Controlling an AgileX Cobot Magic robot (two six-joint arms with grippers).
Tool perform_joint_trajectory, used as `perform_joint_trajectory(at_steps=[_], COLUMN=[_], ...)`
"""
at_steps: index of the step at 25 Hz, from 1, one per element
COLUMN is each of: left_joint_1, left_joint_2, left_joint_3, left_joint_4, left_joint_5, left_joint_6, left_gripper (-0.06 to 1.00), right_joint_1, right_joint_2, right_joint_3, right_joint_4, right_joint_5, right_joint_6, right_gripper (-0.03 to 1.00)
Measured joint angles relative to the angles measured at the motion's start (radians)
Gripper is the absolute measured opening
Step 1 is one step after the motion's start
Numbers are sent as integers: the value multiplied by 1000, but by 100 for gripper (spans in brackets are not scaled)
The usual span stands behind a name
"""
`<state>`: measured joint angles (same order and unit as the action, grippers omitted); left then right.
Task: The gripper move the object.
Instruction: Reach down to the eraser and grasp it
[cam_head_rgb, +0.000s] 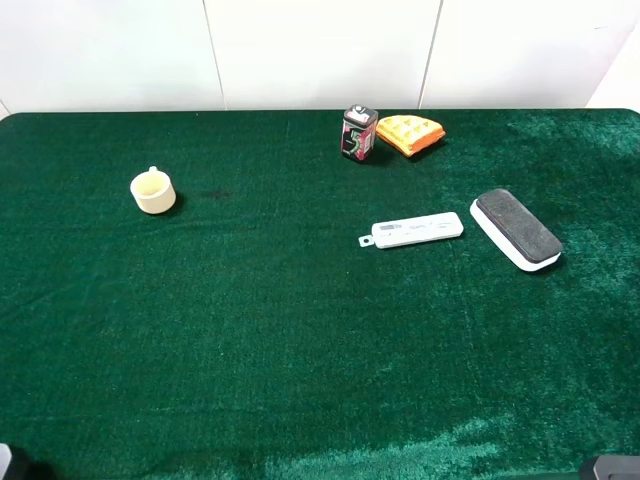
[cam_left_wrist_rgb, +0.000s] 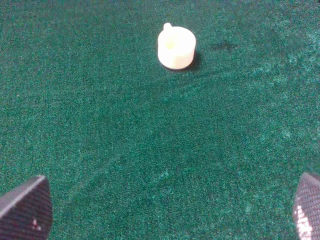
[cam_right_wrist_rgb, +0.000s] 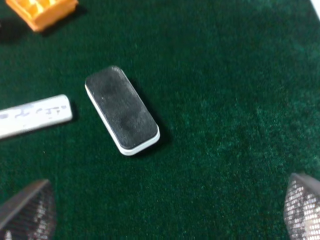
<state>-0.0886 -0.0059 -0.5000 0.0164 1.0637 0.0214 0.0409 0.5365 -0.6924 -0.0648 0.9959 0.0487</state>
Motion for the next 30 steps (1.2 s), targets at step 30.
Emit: perform_joint_trajectory(at_steps=[30], left_joint_1=[0], left_joint_2=[0], left_joint_3=[0], left_joint_4=[0], left_joint_5=[0], left_joint_6=[0], left_gripper=[98], right_joint_1=[17], right_joint_2=[864], right_joint_3=[-311], right_joint_4=[93], right_joint_5=[-88], right_joint_6=[-258], right_gripper=[70])
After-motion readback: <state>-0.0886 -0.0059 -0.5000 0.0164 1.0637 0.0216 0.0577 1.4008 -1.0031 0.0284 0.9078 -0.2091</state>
